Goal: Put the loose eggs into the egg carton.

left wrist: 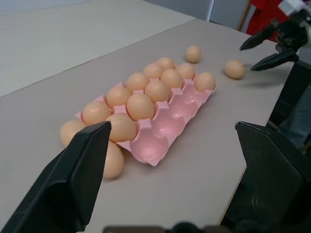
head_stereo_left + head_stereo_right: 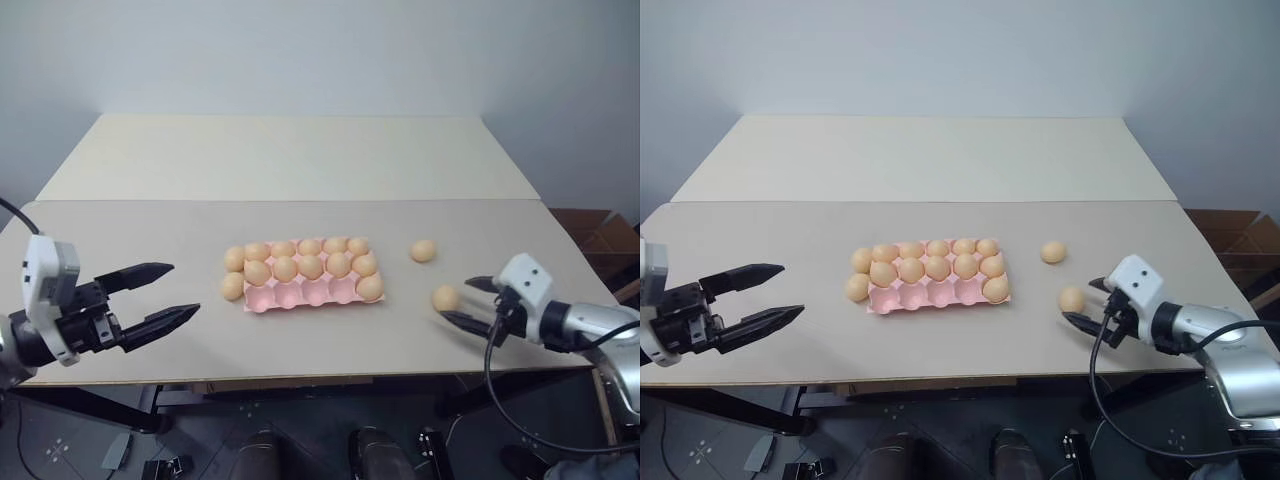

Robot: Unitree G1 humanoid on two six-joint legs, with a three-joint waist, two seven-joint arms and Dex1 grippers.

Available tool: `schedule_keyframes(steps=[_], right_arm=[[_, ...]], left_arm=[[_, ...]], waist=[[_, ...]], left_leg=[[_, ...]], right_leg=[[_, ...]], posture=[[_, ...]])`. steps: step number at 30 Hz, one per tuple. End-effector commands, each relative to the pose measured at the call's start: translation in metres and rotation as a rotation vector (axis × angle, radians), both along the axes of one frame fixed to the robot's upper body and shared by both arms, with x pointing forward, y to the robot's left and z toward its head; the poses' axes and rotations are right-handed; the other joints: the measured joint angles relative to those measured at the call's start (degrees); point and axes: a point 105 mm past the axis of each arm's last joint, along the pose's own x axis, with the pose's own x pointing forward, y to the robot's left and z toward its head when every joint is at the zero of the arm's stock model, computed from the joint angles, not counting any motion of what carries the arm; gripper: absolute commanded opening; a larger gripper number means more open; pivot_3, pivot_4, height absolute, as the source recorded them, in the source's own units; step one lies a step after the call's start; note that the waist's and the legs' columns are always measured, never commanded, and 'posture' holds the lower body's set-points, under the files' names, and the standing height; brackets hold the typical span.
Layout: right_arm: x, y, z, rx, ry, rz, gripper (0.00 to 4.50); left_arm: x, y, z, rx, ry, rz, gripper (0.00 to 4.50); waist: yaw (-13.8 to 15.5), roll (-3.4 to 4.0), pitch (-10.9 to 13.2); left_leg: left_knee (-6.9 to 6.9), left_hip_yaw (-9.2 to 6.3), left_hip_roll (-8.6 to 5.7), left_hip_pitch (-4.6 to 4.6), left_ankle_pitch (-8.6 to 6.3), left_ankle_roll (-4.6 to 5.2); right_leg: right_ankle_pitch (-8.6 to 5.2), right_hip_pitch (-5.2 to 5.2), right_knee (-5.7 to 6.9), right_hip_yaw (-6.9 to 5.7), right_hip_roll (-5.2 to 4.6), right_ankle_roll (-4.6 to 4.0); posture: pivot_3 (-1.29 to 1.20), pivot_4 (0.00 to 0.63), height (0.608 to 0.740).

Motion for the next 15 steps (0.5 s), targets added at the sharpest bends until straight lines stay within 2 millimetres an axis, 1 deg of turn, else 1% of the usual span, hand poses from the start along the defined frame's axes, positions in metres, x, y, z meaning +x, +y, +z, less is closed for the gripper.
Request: schedule_keyframes(steps=[1,3,6,9,11,15], right_arm=[[0.011,0.001,-0.007,-0.045,-0.008,-0.057,4.5],[0.017,0.0,-0.012,-0.054,-0.008,-0.092,4.5],[0.024,-0.001,-0.012,-0.041,-0.028,-0.118,3.97],[0.027,0.001,-0.009,-0.03,-0.041,-0.123,3.0],[0.026,0.009,-0.001,-0.013,-0.061,-0.093,2.36],[0.021,0.023,0.008,-0.005,-0.075,-0.03,2.36]], left_arm=[[0.002,-0.003,0.005,0.019,-0.029,-0.021,4.44],[0.002,-0.003,0.005,0.022,-0.031,-0.023,4.44],[0.003,-0.002,0.004,0.027,-0.035,-0.019,4.5],[0.004,-0.003,0.004,0.029,-0.039,-0.017,4.5],[0.004,-0.004,0.004,0.028,-0.041,-0.017,4.5],[0.004,-0.003,0.003,0.031,-0.038,-0.011,4.5]], waist=[[-0.21,-0.01,0.0],[-0.23,-0.01,0.0],[-0.21,0.0,0.0],[-0.21,0.0,0.0],[-0.21,0.0,0.0],[-0.19,0.0,0.0]], left_leg=[[0.0,0.0,0.01,-0.01,0.0,0.0],[0.0,-0.01,0.0,-0.04,0.0,0.0],[0.0,-0.02,-0.02,-0.11,0.0,0.0],[0.0,-0.03,-0.03,-0.11,0.0,0.0],[0.0,-0.03,-0.02,-0.1,0.0,0.0],[0.0,-0.04,0.0,-0.09,0.0,0.0]], right_leg=[[0.0,-0.01,0.0,-0.01,0.02,0.0],[0.0,-0.03,-0.01,0.0,0.01,0.0],[0.04,-0.08,-0.01,0.0,0.01,-0.07],[0.06,-0.07,-0.01,-0.01,0.01,-0.1],[0.06,-0.07,-0.01,-0.01,0.01,-0.08],[0.04,-0.06,0.0,-0.02,0.04,-0.04]], posture=[[0.0,0.15,0.74],[0.0,0.15,0.74],[0.0,0.15,0.74],[0.0,0.15,0.74],[0.0,0.15,0.74],[0.0,0.15,0.74]])
